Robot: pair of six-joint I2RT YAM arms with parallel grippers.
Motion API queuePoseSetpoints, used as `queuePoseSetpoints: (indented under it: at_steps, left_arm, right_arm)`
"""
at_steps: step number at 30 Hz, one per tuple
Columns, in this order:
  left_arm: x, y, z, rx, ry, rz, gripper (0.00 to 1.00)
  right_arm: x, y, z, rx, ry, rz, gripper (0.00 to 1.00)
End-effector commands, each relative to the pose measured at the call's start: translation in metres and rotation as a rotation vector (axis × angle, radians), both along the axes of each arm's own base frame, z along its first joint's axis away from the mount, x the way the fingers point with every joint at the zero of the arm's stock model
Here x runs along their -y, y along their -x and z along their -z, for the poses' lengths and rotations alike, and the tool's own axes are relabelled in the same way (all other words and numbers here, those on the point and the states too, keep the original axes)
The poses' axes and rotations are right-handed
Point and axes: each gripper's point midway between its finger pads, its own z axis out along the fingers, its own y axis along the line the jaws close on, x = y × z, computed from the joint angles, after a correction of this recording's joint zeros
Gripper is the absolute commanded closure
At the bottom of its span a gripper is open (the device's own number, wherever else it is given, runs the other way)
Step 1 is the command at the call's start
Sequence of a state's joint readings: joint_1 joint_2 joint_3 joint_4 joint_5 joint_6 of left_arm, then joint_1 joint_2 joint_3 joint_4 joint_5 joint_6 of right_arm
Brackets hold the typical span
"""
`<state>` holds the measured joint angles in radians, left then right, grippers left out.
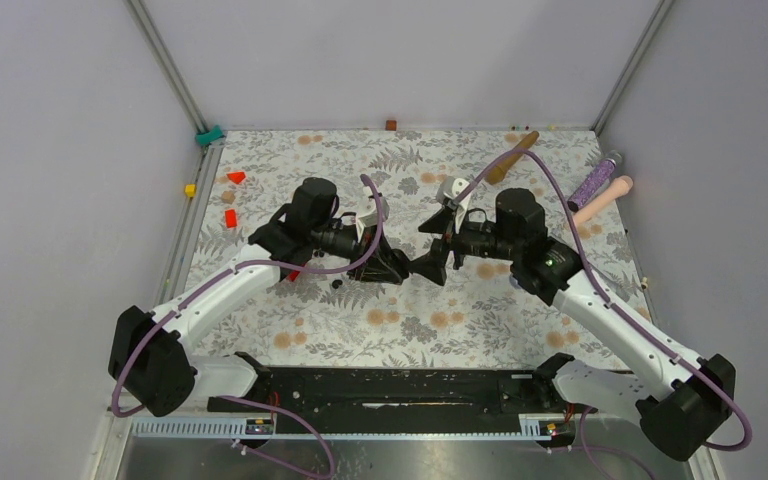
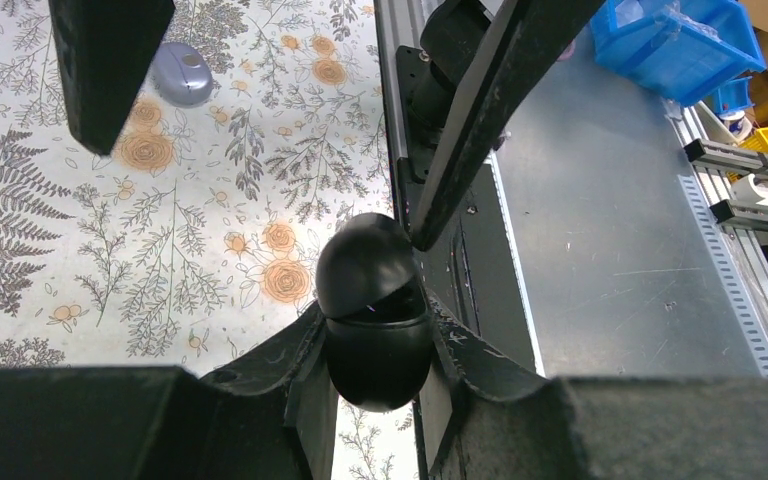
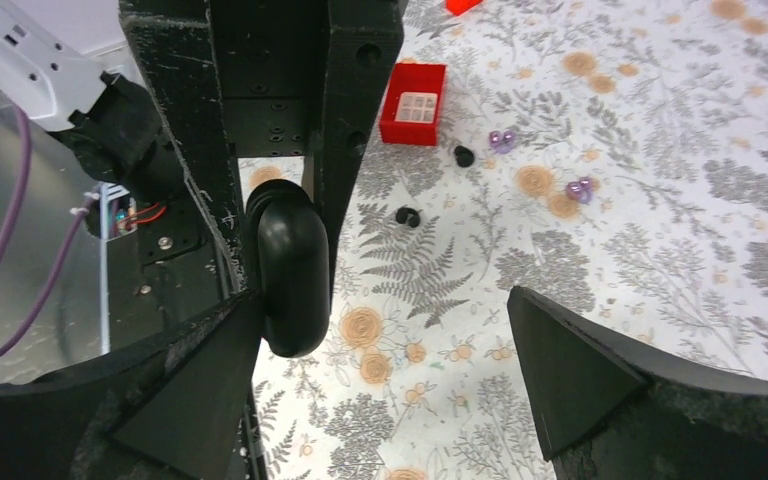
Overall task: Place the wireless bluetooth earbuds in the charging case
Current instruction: Open the charging case.
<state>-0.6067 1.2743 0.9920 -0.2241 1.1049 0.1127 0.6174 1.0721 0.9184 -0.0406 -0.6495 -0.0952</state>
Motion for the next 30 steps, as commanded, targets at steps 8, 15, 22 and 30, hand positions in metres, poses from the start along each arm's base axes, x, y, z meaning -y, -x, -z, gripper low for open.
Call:
queuePoseSetpoints:
  at_steps: [8, 15, 22, 30]
  left_arm:
    - [0.002, 0.007, -0.025, 0.07, 0.073, 0.056, 1.0]
    - [0.0, 0.003, -0.028, 0.098, 0.062, 0.037, 1.0]
    - [-0.015, -0.013, -0.041, 0.16, 0.051, -0.019, 1.0]
    - [-0.061, -0.04, -0.059, 0.242, 0.025, -0.14, 1.0]
  right_arm:
    - [0.015, -0.013, -0.025, 0.162, 0.013, 0.085, 0.01]
    - [0.025, -0.013, -0.047, 0.209, 0.013, 0.127, 0.0]
    - [0.036, -0.027, -0.077, 0.198, 0.05, 0.211, 0.01]
    - [0.013, -0.071, -0.053, 0.035, 0.118, 0.263, 0.01]
